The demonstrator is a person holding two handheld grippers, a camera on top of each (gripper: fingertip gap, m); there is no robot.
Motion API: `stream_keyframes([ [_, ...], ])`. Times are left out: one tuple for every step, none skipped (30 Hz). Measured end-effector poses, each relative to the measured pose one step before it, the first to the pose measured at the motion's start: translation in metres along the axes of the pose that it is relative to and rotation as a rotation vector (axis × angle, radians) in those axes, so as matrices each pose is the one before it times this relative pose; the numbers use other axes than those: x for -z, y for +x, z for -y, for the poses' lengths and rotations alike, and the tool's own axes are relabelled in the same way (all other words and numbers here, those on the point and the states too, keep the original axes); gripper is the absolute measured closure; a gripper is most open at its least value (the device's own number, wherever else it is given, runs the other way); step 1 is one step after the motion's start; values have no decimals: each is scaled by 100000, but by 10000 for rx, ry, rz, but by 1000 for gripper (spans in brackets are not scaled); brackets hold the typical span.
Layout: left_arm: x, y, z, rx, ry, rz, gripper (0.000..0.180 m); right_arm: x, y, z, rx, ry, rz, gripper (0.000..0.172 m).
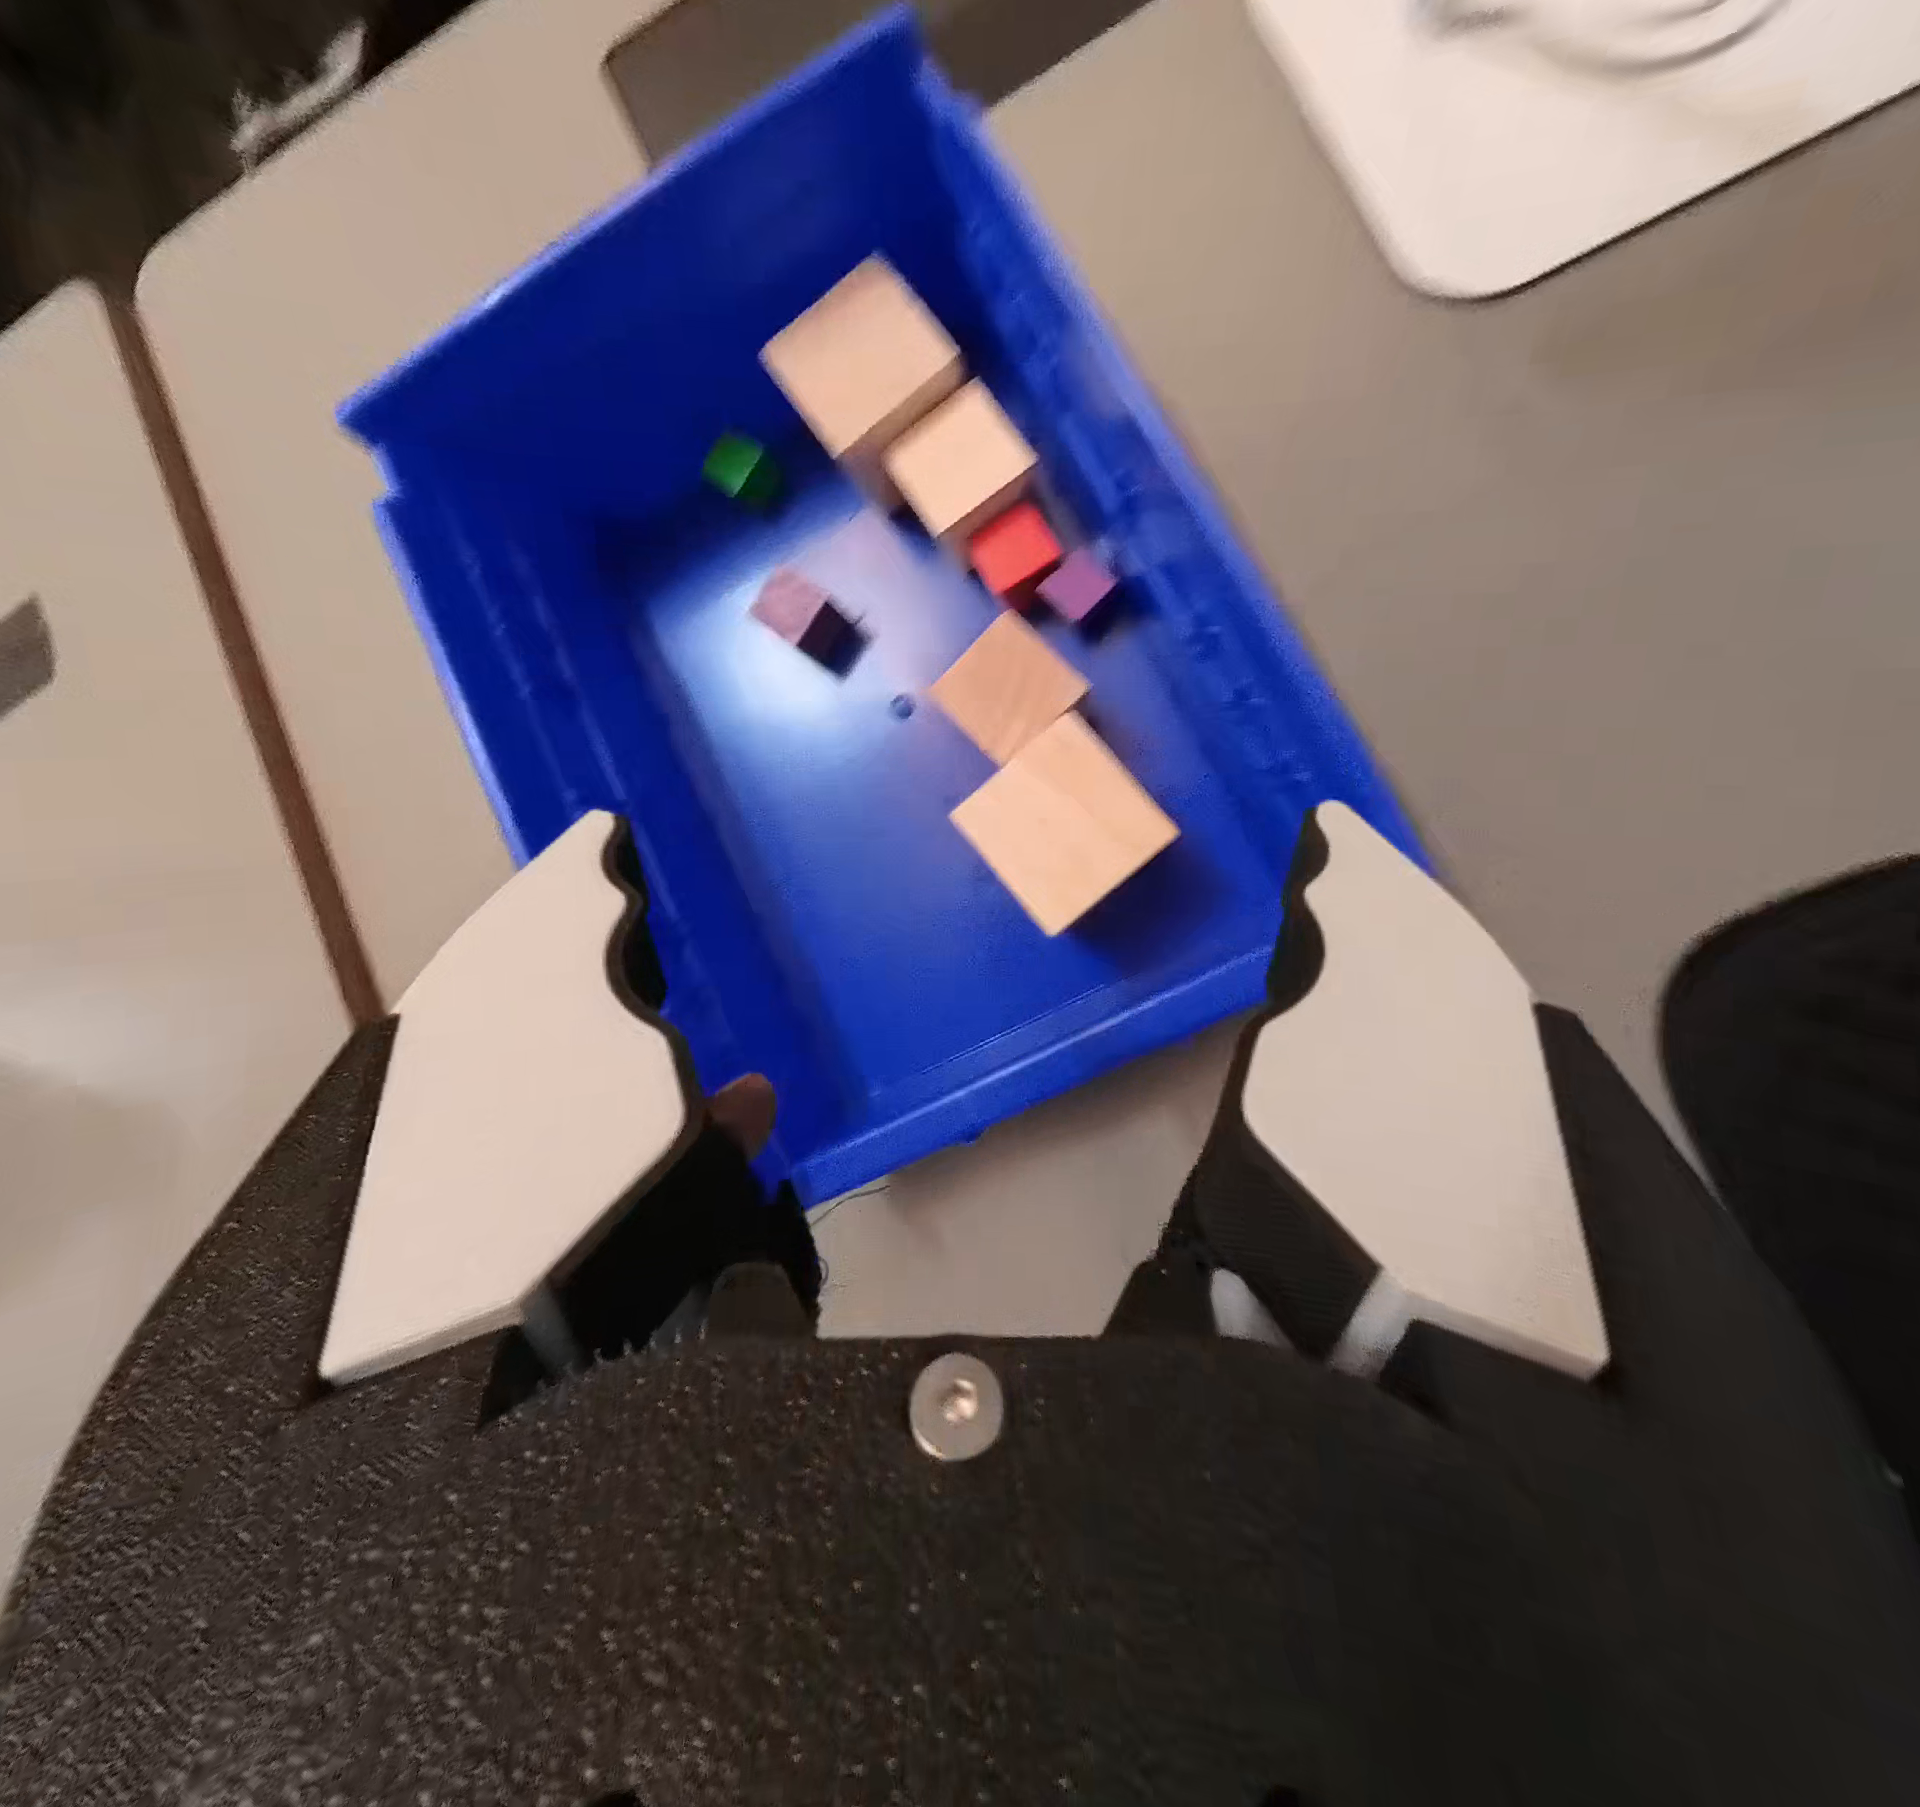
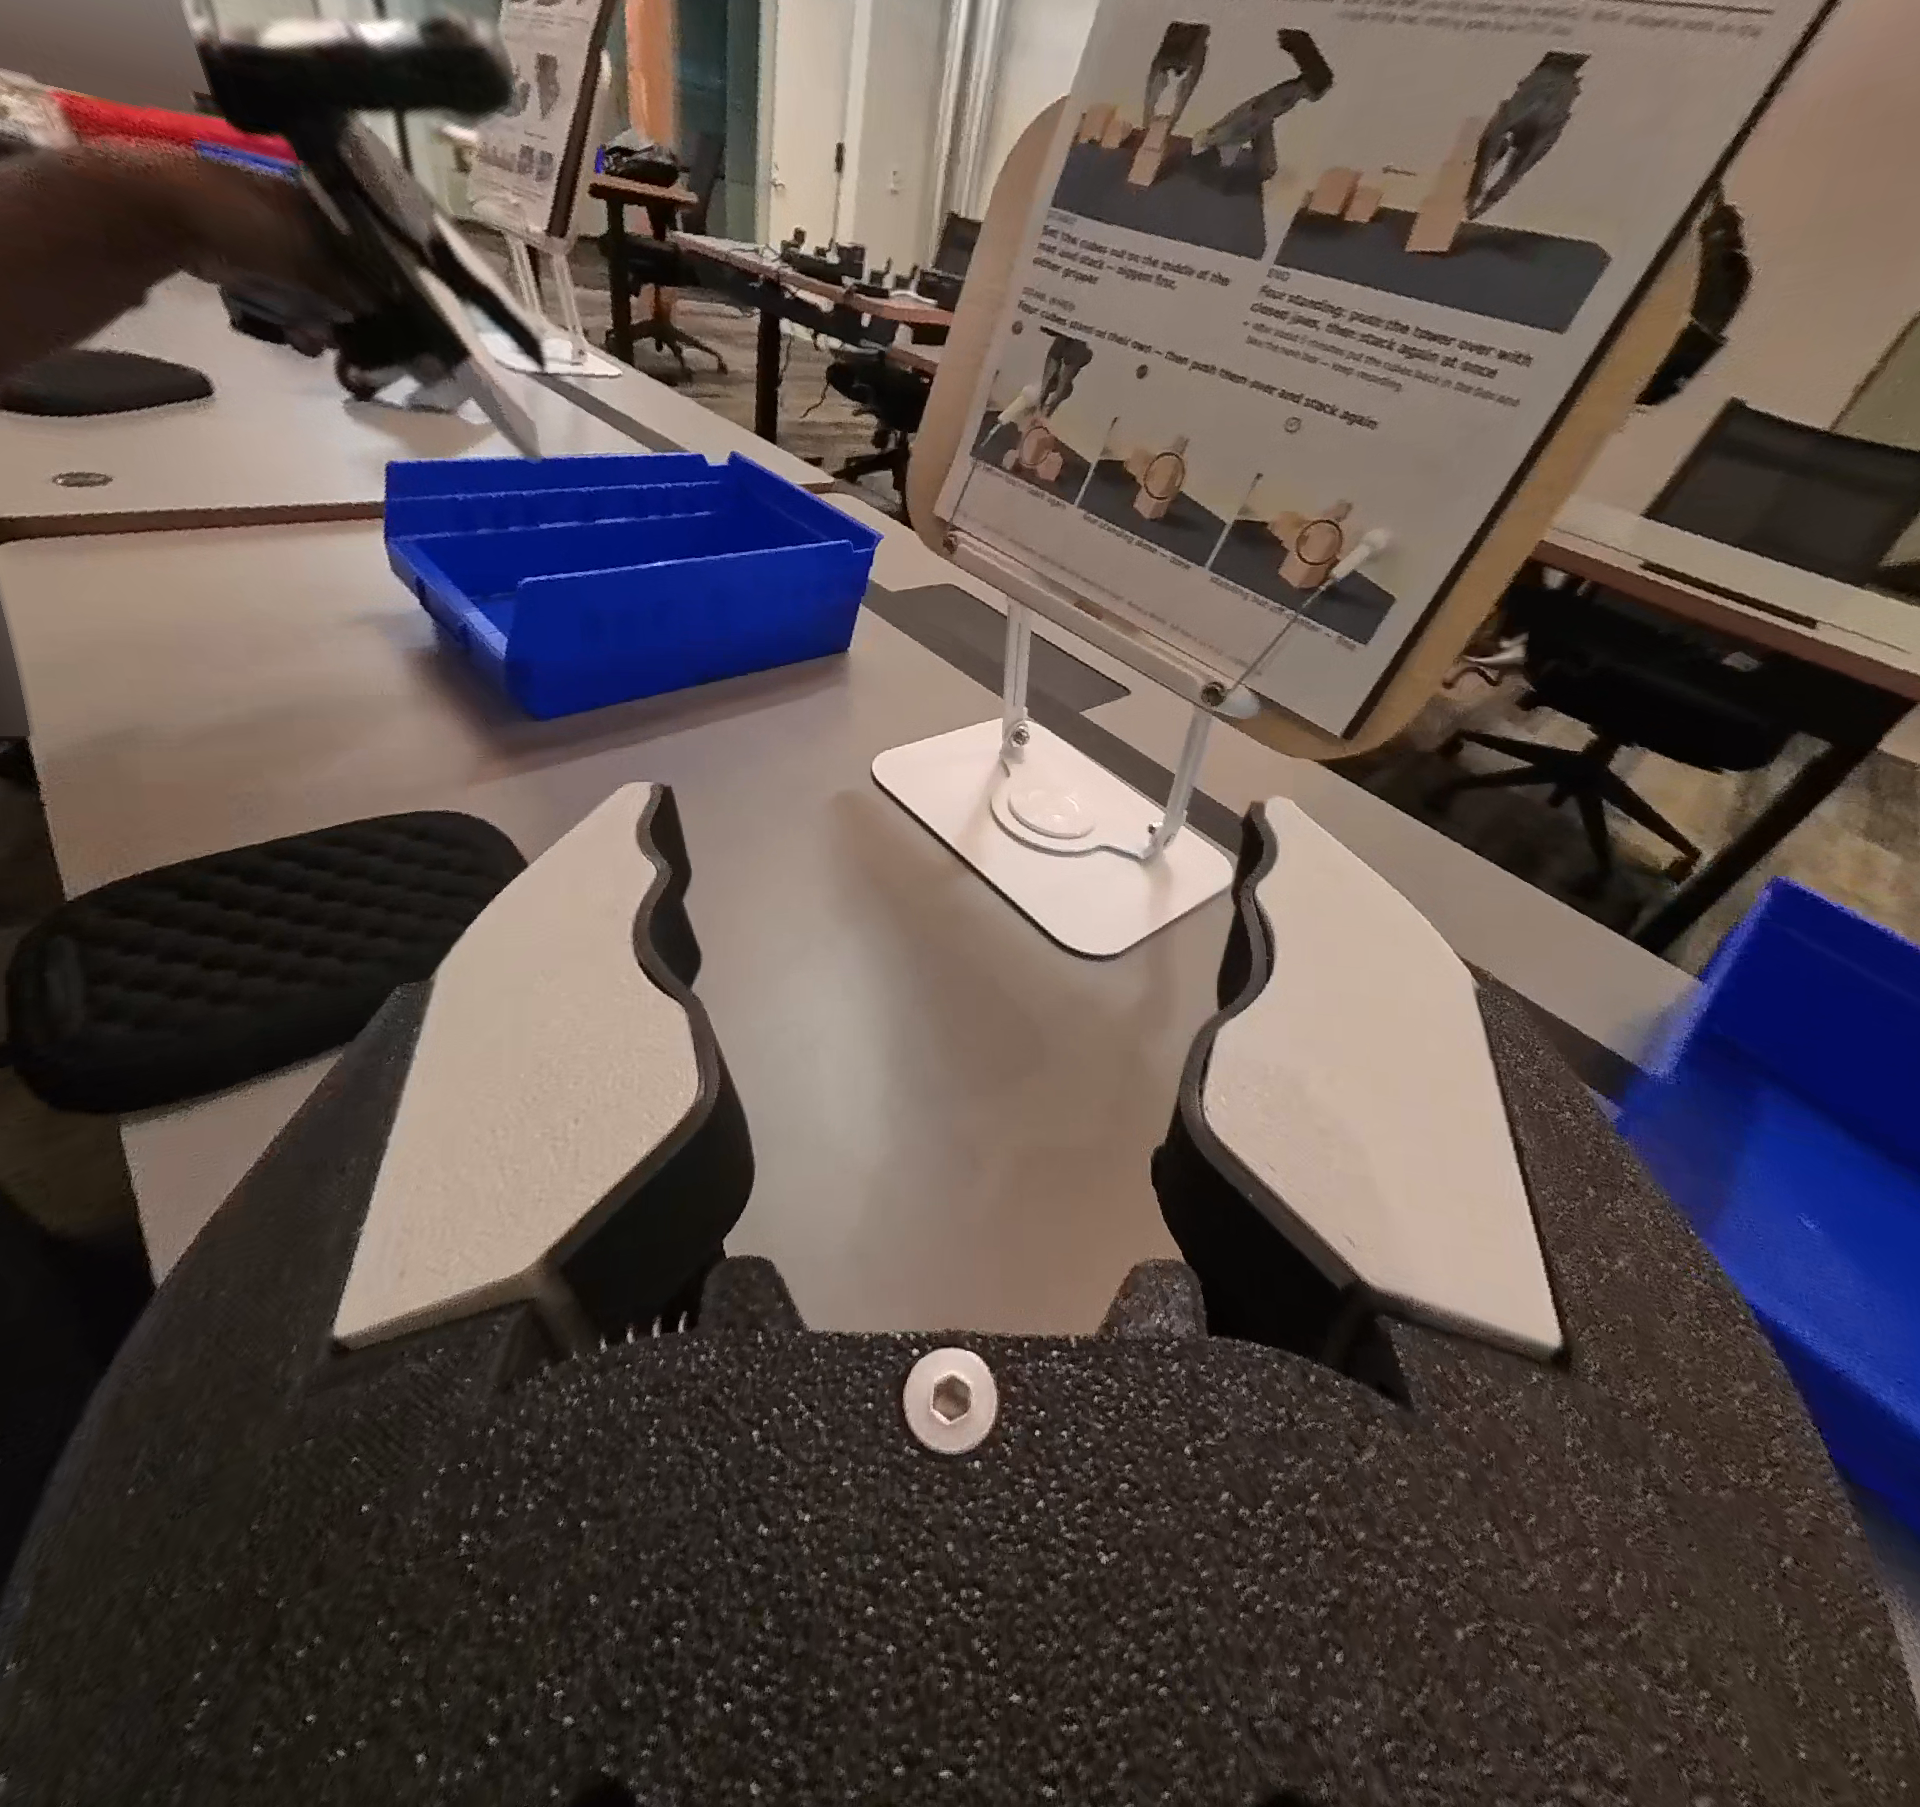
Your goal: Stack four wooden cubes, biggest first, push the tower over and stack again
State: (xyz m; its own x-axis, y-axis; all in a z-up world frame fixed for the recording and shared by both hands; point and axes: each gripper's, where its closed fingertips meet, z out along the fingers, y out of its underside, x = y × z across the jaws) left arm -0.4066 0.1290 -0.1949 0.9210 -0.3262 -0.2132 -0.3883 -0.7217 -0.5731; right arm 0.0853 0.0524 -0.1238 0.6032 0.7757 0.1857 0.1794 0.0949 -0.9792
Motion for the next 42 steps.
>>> stream_keyframes([
  [-757,-773,-467,309,-285,433,67,278,299,-83,-122,74,-178,73],
  [-765,-211,-288,308,-130,159,69,259,358,-142,-127,52,-196,75],
  [-787,476,-247,267,-60,-204,71,227,344,-172,-106,30,-176,76],
  [-824,522,-397,242,-150,-202,73,206,281,-185,-94,13,-136,76],
  [-873,105,-609,134,-278,88,71,194,234,-146,-101,9,-107,76],
  [-848,-58,-648,66,-284,177,70,184,168,-93,-87,20,-74,77],
  [-821,125,-625,152,-275,27,70,172,62,-23,-61,36,-26,78],
  [-779,267,-531,199,-229,-86,70,186,-17,17,-35,45,2,78],
  [-708,277,-441,143,-189,-80,71,176,-4,23,-4,30,-15,78],
  [-652,262,-349,67,-150,-55,70,184,35,-1,24,9,-46,78],
  [-573,399,-210,105,-94,-133,71,162,65,-11,37,0,-61,78],
  [-539,316,-277,48,-180,-74,74,156,82,-26,29,-2,-62,78],
  [-542,107,-400,-17,-270,59,74,140,52,-2,3,11,-35,78],
  [-589,8,-430,7,-312,77,75,128,42,2,-23,18,-4,78],
  [-634,61,-381,67,-296,-51,78,127,64,16,-39,31,-13,78],
  [-614,150,-212,140,-211,-177,83,122,95,38,-36,48,-30,78],
  [-502,423,-56,153,-90,-394,89,133,65,26,-25,51,-24,79],
  [-361,521,-16,73,-51,-452,99,114,84,23,-24,47,-43,79],
  [-198,276,12,22,-7,-240,104,124,102,-10,-21,43,-62,79],
  [20,-33,-11,-43,-18,0,106,130,97,-42,-14,25,-60,79],
  [47,-9,-135,-91,-119,-1,107,112,84,-95,-15,0,-46,79],
  [61,-85,-137,-140,-126,46,107,114,58,-122,-21,-13,-25,78],
  [100,-201,-60,-167,-54,111,108,107,53,-124,-29,-14,-20,78],
  [244,-214,76,-104,78,83,108,102,74,-105,-37,-7,-39,79],
  [463,-101,162,-43,157,-32,110,97,68,-106,-30,0,-31,79],
  [763,-194,306,-106,250,25,121,76,12,-104,-25,0,-2,79],
  [906,-88,278,-140,224,17,121,50,-36,-126,-19,-12,21,79],
  [1073,-30,397,-155,242,13,122,36,-49,-127,-8,-21,21,80],
  [1107,71,315,-241,128,-28,122,7,-38,-99,-8,-1,2,80],
  [1095,14,373,-229,96,29,122,5,-17,-61,-11,12,-20,80],
  [1096,-19,492,-217,115,92,122,-7,-15,-56,-7,9,-8,80],
  [1075,44,614,-241,149,92,122,-14,-46,-47,-18,9,16,80],
  [1044,254,707,-269,150,19,122,-29,-61,-47,-26,10,33,81],
  [1003,529,746,-321,122,-68,122,-26,-100,-28,-14,8,50,82],
  [954,701,848,-396,123,-81,122,-37,-111,-31,-4,4,42,82],
  [881,898,1019,-430,162,-106,122,-54,-129,-61,13,-22,38,83],
  [759,1151,1128,-470,159,-189,122,-43,-200,-103,54,-66,78,83],
  [604,1352,1218,-494,144,-240,122,-58,-194,-138,83,-96,73,83],
  [412,1460,1290,-526,127,-250,122,-48,-126,-89,81,-81,39,83],
  [219,1528,1339,-550,96,-240,121,-53,-98,-46,56,-54,26,83],
  [23,1523,1312,-531,41,-236,122,-30,-106,-17,31,-36,47,83],
  [-175,1518,1256,-516,-17,-238,122,-4,-128,-15,8,-23,77,84],
])
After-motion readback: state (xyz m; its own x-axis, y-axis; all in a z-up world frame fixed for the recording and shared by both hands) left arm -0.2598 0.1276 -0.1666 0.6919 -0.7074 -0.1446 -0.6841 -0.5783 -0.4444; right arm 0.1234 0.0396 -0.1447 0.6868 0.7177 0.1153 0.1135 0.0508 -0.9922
